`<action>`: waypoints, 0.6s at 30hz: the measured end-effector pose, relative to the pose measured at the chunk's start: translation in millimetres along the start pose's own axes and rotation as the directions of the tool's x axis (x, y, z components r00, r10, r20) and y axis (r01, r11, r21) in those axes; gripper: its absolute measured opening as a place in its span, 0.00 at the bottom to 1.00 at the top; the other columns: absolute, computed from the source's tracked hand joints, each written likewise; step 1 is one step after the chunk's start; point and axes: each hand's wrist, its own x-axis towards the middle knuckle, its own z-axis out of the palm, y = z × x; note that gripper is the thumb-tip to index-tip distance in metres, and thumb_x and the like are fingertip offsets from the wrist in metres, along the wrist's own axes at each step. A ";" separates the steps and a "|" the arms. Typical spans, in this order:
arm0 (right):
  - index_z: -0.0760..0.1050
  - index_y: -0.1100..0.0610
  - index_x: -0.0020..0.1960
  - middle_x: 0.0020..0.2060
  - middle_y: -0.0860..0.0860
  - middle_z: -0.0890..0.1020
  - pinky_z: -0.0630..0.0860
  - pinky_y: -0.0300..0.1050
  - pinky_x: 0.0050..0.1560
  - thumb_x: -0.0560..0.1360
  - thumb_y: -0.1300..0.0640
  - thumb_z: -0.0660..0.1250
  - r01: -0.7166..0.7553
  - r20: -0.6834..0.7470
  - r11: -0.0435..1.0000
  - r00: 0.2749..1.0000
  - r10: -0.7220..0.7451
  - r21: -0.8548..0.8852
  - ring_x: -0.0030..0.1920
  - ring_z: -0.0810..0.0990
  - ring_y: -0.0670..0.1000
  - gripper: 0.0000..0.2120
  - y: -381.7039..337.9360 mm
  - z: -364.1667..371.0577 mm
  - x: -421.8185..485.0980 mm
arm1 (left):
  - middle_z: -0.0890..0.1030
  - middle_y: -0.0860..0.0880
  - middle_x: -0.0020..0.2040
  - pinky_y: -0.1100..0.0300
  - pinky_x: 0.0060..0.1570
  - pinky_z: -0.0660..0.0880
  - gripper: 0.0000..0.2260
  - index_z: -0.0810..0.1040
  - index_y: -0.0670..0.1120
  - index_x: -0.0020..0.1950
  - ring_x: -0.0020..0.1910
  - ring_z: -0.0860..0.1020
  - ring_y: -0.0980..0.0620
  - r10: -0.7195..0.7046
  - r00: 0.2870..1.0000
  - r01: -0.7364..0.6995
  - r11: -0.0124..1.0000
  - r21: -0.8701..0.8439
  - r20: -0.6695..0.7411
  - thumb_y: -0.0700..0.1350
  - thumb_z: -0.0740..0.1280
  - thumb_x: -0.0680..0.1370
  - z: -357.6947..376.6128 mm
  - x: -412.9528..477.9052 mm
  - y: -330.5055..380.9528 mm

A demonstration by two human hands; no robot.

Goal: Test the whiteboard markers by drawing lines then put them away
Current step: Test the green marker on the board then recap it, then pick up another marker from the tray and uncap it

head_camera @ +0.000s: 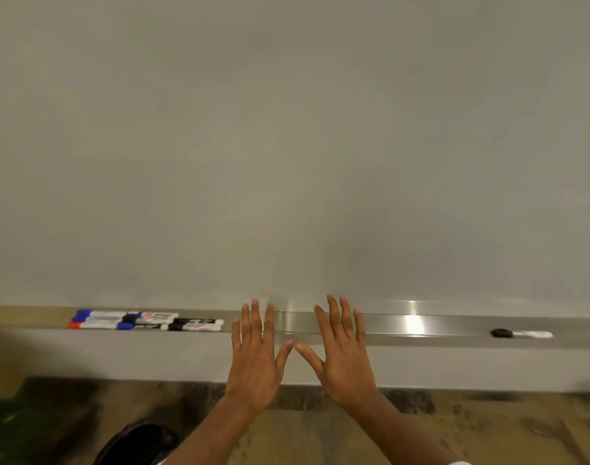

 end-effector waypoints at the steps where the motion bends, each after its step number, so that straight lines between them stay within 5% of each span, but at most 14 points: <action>1: 0.51 0.54 0.81 0.81 0.55 0.47 0.50 0.62 0.76 0.79 0.30 0.49 -0.024 -0.009 1.000 1.000 0.024 -0.008 0.80 0.46 0.58 0.40 13.9 -3.4 -3.9 | 0.40 0.43 0.84 0.44 0.78 0.42 0.35 0.43 0.47 0.84 0.83 0.41 0.42 0.016 1.000 -0.016 1.000 0.003 0.007 0.67 0.43 0.84 4.1 4.6 12.6; 10: 0.54 0.53 0.80 0.81 0.56 0.47 0.50 0.63 0.76 0.79 0.30 0.50 -0.251 -0.077 0.963 0.967 0.244 -0.101 0.80 0.45 0.58 0.39 142.5 -31.0 -40.4 | 0.46 0.43 0.84 0.44 0.77 0.45 0.35 0.48 0.48 0.84 0.83 0.42 0.43 0.153 0.983 -0.152 0.988 -0.016 0.104 0.68 0.41 0.83 45.2 41.7 127.1; 18: 0.56 0.52 0.80 0.81 0.55 0.46 0.50 0.64 0.77 0.79 0.30 0.46 -0.454 -0.113 0.880 0.890 0.441 -0.142 0.80 0.43 0.57 0.38 255.4 -43.8 -70.7 | 0.33 0.47 0.82 0.45 0.77 0.35 0.38 0.38 0.51 0.83 0.80 0.30 0.47 0.277 0.950 -0.270 0.961 -0.061 0.146 0.71 0.31 0.78 75.1 62.9 225.5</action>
